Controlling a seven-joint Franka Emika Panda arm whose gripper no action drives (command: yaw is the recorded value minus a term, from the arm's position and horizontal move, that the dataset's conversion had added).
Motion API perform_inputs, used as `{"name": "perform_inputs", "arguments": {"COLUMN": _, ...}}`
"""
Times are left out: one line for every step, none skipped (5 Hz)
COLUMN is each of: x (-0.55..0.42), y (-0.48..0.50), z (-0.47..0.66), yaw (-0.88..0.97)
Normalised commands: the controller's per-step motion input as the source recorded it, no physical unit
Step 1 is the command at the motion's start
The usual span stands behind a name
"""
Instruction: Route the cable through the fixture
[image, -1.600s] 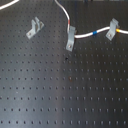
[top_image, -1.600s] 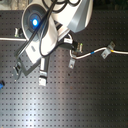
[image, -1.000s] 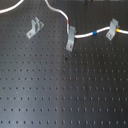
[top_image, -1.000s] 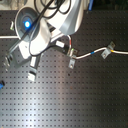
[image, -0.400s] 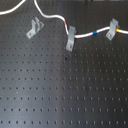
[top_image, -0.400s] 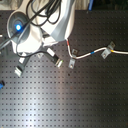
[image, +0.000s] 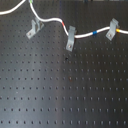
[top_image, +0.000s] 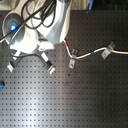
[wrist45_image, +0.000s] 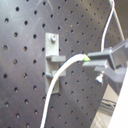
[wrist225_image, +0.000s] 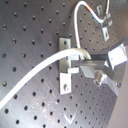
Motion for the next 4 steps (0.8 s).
{"name": "perform_inputs", "arguments": {"x": 0.408, "y": 0.047, "z": 0.2, "yaw": 0.53}}
{"name": "perform_inputs", "arguments": {"x": 0.391, "y": -0.019, "z": 0.15, "yaw": 0.53}}
{"name": "perform_inputs", "arguments": {"x": -0.294, "y": 0.08, "z": 0.0, "yaw": -0.12}}
{"name": "perform_inputs", "arguments": {"x": -0.423, "y": 0.149, "z": 0.0, "yaw": -0.53}}
